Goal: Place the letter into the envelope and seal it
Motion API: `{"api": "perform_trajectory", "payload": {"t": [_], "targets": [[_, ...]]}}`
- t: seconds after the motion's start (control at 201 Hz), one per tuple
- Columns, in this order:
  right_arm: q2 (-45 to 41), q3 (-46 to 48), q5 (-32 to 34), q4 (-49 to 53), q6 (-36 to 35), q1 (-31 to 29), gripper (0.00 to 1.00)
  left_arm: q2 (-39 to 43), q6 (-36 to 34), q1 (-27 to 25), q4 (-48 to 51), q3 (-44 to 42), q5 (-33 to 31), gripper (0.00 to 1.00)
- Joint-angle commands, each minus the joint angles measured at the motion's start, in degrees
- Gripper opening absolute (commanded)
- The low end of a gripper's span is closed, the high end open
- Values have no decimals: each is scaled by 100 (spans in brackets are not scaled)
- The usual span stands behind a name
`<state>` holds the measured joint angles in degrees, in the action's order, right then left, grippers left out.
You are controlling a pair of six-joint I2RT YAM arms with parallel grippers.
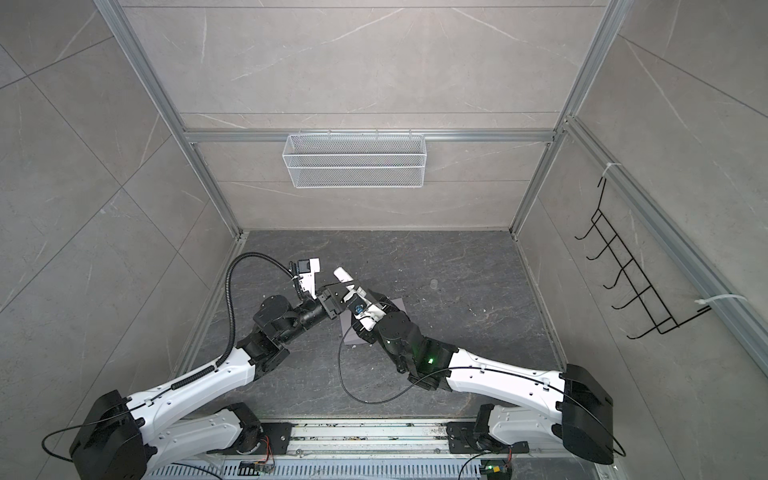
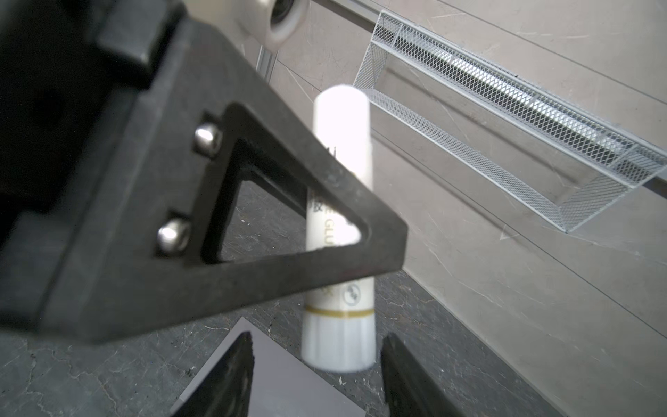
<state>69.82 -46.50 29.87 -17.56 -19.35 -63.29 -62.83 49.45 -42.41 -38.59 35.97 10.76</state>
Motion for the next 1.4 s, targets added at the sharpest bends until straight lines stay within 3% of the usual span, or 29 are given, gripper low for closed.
{"api": "perform_trajectory", "payload": {"t": [0.0,0.458,0.822,0.986,1.106,1.27,1.394], "targets": [[0,-148,154,-256,-54,-43,56,43,-147,-17,-228,148,0,0],[19,-201,66,-379,-29,-61,44,26,-155,-14,-229,161,13,0],[-43,-202,-75,-371,90,-65,17,48,-199,-13,-220,132,54,0],[-255,-114,-426,-290,330,60,14,51,-234,-13,-252,121,103,0],[-526,-80,-1614,68,1152,658,13,32,-282,-15,-389,99,212,0],[-675,-32,-4446,-9,2774,2128,12,8,-287,-19,-635,52,388,0],[-283,-247,-6357,-343,3731,2821,12,-9,-285,-21,-814,47,536,0]]}}
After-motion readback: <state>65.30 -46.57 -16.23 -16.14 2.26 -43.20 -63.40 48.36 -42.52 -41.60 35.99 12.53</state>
